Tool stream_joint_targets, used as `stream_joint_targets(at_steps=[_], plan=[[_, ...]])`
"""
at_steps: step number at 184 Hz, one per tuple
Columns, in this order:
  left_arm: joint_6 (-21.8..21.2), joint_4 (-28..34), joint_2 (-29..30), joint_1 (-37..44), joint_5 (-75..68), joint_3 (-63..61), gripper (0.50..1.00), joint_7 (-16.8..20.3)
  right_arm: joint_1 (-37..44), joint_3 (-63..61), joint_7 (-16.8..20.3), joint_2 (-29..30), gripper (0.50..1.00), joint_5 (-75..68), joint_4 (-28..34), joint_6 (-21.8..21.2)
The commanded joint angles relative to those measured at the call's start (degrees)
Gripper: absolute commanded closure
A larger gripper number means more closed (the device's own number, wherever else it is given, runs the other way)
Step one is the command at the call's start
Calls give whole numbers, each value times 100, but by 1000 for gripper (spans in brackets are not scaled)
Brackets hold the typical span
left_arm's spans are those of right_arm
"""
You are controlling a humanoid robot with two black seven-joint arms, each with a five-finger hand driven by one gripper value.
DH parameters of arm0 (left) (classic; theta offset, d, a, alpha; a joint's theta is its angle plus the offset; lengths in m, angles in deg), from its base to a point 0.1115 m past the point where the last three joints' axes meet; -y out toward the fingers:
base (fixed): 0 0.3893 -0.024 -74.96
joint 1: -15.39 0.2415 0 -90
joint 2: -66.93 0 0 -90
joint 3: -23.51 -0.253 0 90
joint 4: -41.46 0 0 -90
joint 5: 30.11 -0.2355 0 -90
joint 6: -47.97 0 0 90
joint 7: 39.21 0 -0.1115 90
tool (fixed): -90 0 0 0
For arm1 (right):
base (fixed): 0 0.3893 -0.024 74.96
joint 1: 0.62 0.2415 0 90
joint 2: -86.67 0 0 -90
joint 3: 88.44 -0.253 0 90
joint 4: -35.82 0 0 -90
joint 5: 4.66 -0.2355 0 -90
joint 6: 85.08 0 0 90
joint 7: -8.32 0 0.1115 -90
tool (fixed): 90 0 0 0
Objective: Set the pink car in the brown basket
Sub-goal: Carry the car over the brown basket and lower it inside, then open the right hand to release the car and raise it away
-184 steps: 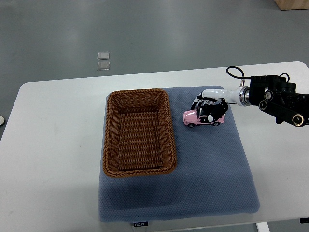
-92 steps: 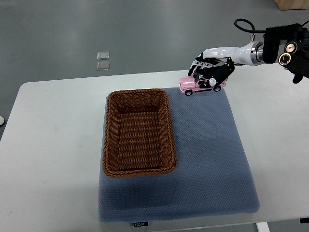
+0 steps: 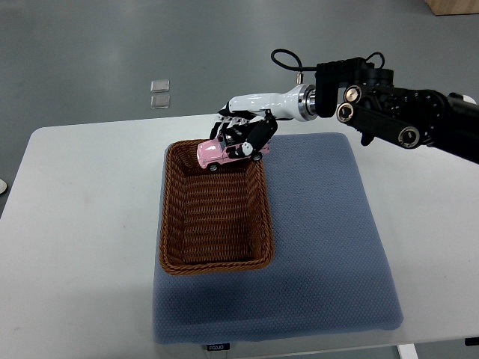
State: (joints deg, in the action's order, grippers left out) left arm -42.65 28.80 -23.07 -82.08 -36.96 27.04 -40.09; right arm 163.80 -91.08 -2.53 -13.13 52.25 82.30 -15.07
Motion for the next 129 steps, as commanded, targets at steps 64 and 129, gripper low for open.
stream_joint_targets(at_steps=[64, 129], plan=[[0, 9, 0, 0, 0, 8, 500, 0, -657, 141, -22, 891, 1000, 74, -526, 434], [0, 45, 0, 0, 0, 17, 500, 0, -798, -87, -66, 839, 597, -14, -640, 557]])
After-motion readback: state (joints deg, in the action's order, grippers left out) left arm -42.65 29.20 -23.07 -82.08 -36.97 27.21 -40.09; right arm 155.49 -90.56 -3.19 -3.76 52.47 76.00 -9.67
